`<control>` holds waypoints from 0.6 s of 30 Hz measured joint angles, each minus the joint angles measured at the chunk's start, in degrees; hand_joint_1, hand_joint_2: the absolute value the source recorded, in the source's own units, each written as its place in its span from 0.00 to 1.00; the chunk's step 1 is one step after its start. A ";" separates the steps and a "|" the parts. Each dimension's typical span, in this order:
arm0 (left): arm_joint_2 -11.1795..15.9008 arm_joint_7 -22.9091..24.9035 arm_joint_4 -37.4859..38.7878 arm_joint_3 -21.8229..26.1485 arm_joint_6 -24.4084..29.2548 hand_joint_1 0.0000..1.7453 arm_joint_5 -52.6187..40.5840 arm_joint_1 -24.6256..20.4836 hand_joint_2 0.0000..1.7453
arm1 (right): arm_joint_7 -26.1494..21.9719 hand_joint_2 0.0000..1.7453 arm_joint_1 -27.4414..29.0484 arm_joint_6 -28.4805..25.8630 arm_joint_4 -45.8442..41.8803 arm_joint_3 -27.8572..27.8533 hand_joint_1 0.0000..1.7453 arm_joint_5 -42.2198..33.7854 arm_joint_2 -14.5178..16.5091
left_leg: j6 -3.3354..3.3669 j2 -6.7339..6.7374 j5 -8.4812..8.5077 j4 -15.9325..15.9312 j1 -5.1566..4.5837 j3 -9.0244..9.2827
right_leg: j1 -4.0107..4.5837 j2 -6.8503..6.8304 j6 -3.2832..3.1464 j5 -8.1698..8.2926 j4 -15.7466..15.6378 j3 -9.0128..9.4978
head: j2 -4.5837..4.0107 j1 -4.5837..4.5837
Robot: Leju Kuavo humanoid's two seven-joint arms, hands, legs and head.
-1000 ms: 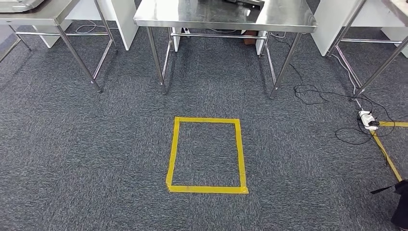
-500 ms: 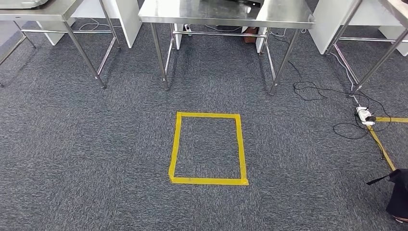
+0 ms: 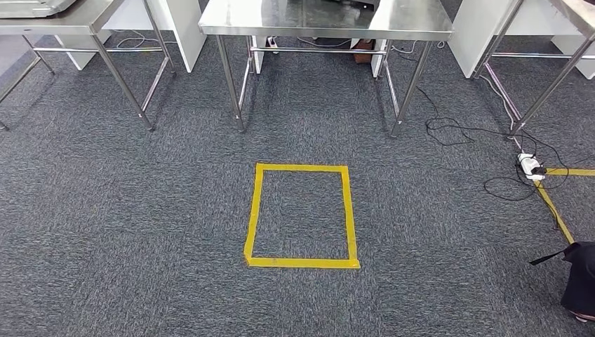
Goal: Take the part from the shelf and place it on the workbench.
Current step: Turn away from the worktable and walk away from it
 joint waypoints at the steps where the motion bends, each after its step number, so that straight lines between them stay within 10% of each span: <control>1: 0.00 0.00 0.00 -0.09 0.00 0.00 0.00 0.00 0.00 | -0.14 0.00 0.00 -0.09 0.00 -0.31 0.00 -0.19 0.07 | 0.13 0.03 0.11 -0.21 -0.02 0.02 | 0.05 0.01 0.15 0.08 -0.12 -0.02 | 0.00 0.00; 4: -0.24 -0.01 0.01 -0.32 -0.01 0.00 -0.09 -0.02 0.00 | -0.56 0.00 0.02 -0.31 0.01 -1.22 0.00 -0.80 0.07 | 0.57 0.65 1.01 -1.68 0.46 0.31 | 0.04 0.09 0.24 -1.80 2.81 -1.48 | 0.00 0.17; 8: -0.27 0.95 0.03 -1.18 -0.02 0.00 -3.21 0.13 0.00 | 0.69 0.00 0.15 0.14 0.22 -2.25 0.00 -1.18 0.06 | 0.57 1.87 1.40 -1.97 0.67 -0.18 | -0.66 0.15 0.67 -7.39 16.13 -8.10 | 0.00 0.42; 12: -0.04 3.35 0.14 -5.21 -1.03 0.00 -9.90 0.40 0.00 | 4.00 0.00 0.24 2.28 0.41 -2.55 0.00 0.00 0.16 | -0.56 3.36 1.27 -1.21 1.01 -0.40 | -1.75 -1.97 3.62 -2.42 5.84 -2.86 | 0.00 0.51; 15: 0.26 4.50 0.16 -7.49 -1.27 0.00 -11.63 0.45 0.00 | 5.52 0.00 -0.07 3.15 0.44 -2.54 0.00 0.57 0.72 | -2.16 4.64 0.77 -0.29 0.86 -0.34 | -1.58 -3.44 2.38 -0.46 1.31 -1.12 | 0.00 0.51; 18: 0.35 6.78 0.21 -9.54 -1.00 0.00 -14.29 0.51 0.00 | 6.95 0.00 0.04 3.06 0.45 -2.57 0.00 0.43 1.09 | -3.20 4.68 -0.05 0.27 1.48 -0.33 | -1.40 -1.68 0.34 0.13 1.58 -1.64 | 0.00 0.31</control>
